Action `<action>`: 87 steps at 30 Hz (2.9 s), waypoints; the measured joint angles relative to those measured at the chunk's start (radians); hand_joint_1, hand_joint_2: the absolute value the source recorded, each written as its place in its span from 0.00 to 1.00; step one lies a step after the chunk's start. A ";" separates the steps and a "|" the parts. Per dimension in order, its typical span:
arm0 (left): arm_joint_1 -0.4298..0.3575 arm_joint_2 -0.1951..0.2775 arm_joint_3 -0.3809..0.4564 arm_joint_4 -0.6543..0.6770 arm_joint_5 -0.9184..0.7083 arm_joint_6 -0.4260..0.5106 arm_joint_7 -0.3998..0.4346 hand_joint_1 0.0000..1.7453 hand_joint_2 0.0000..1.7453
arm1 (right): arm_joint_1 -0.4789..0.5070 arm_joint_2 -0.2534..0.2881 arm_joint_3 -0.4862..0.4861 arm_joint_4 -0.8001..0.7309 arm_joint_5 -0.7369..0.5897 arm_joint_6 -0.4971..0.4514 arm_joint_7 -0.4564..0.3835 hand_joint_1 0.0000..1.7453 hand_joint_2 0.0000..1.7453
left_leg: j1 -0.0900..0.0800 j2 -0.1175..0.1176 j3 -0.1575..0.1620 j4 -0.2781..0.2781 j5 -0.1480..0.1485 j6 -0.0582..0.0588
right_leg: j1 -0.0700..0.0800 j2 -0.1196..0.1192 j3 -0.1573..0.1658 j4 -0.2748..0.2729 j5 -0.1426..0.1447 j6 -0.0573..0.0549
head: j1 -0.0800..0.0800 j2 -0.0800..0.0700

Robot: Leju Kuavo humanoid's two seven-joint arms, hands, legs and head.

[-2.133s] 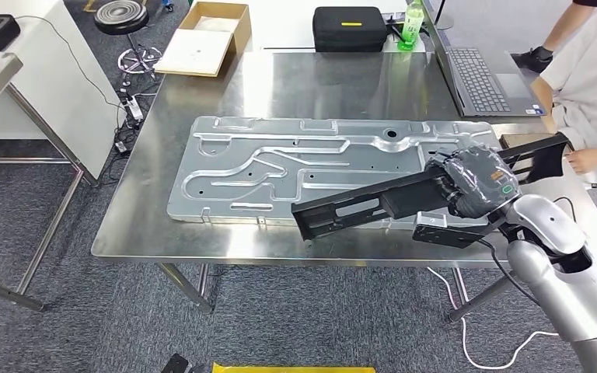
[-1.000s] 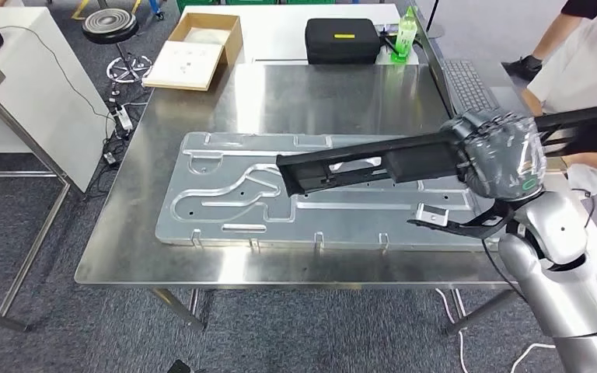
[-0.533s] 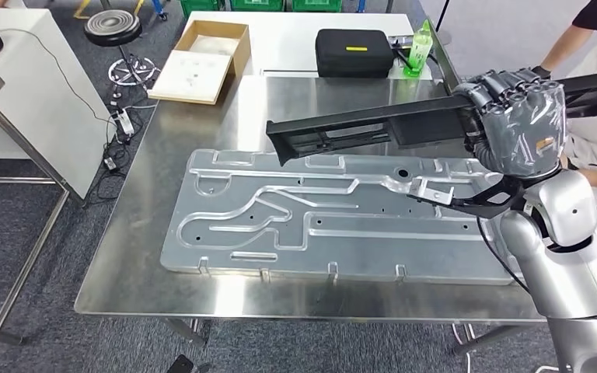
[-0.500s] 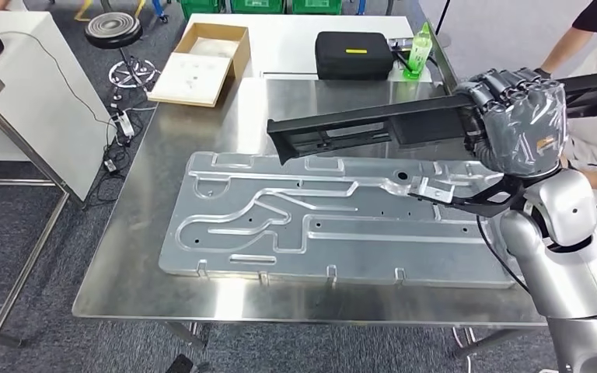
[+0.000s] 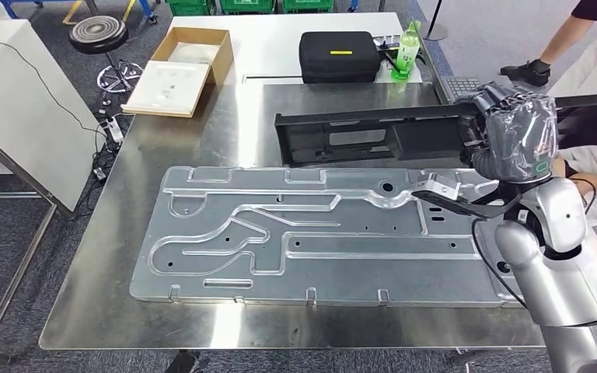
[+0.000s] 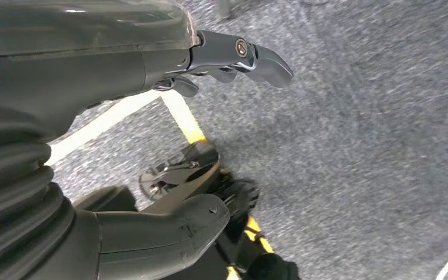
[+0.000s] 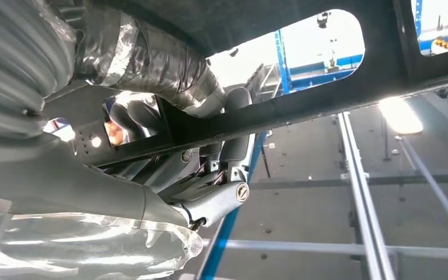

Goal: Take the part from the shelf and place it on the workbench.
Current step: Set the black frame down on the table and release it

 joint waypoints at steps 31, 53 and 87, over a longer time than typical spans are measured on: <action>0.004 -0.006 0.014 0.000 0.029 -0.023 -0.034 0.00 1.00 | -0.024 -0.024 -0.103 0.114 -0.390 0.352 0.113 1.00 1.00 | -0.008 0.001 -0.005 -0.005 0.033 0.015 | -0.003 0.001 0.027 0.019 -0.046 0.012 | 0.000 0.000; 0.005 -0.005 0.020 0.003 0.035 -0.006 -0.042 0.00 0.00 | -0.064 -0.027 -0.106 0.238 -0.614 0.459 0.184 0.00 1.00 | -0.003 0.001 -0.007 0.002 0.002 -0.011 | -0.017 -0.002 0.009 0.026 -0.038 0.019 | 0.000 0.000; 0.005 -0.014 0.043 0.013 0.037 0.013 -0.042 0.00 0.00 | -0.162 -0.004 -0.041 0.411 -0.786 0.598 0.225 0.00 0.50 | -0.002 0.002 -0.128 0.231 -0.085 -0.016 | -0.016 -0.004 0.009 0.034 -0.047 0.013 | -0.002 0.000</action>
